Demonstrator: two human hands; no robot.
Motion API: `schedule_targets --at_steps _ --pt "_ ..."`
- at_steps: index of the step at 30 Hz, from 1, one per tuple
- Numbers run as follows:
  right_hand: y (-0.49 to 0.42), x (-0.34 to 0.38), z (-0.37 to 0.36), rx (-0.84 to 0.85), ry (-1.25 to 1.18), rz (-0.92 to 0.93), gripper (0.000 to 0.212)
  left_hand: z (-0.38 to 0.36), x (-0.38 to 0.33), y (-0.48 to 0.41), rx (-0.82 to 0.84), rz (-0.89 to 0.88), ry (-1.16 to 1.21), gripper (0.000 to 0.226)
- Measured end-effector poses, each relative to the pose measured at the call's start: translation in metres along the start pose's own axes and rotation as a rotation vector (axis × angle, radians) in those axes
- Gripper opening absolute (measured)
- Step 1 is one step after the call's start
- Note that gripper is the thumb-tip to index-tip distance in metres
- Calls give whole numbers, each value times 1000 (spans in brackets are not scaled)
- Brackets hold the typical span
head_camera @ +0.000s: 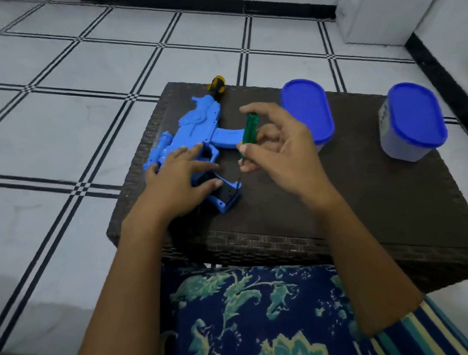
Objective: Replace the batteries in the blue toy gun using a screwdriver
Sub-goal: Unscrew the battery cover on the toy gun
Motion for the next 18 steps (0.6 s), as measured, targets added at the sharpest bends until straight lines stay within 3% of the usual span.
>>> schedule_targets --at_steps 18 --pt "2 4 -11 51 54 68 44 -1 2 -1 69 1 176 39"
Point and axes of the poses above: each hand's wrist, its own y-axis away from the middle knuckle, its own z-axis out of the back of the hand, x = y × z, the point moved 2 cm from there along -y, towards the middle knuckle, and after that the axes turned 15 degrees about x, right-handed, at the moved point
